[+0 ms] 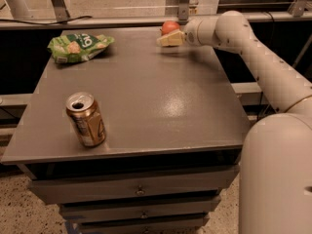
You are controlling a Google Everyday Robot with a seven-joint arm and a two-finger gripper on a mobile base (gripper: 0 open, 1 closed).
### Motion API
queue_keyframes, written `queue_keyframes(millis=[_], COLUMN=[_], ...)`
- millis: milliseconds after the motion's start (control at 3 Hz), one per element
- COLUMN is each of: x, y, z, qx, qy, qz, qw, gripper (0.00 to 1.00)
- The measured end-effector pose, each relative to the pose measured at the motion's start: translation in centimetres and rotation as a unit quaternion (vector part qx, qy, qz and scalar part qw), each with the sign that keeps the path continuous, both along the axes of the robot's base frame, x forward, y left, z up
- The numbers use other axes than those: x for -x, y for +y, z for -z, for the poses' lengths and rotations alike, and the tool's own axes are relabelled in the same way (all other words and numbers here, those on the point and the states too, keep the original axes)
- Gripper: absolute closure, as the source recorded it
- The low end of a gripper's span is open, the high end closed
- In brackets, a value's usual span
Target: Move apple near orange can
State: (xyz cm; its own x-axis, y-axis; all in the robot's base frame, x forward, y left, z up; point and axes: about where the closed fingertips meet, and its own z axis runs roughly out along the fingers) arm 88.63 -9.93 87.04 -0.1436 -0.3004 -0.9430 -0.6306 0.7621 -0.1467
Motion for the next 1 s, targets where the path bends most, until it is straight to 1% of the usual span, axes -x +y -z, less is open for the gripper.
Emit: queue_keyframes(millis=[333, 667, 1000], x=[-0.81, -1.04, -0.23], y=[1.26, 1.9, 1.95], z=[0.73, 0.9, 0.26], qx=[-0.012, -0.023, -0.028], qy=[0.003, 0.001, -0.006], qz=[-0.008, -0.015, -0.022], qw=[0.9999, 0.9996, 0.9993], gripper=[0.17, 0.41, 0.64])
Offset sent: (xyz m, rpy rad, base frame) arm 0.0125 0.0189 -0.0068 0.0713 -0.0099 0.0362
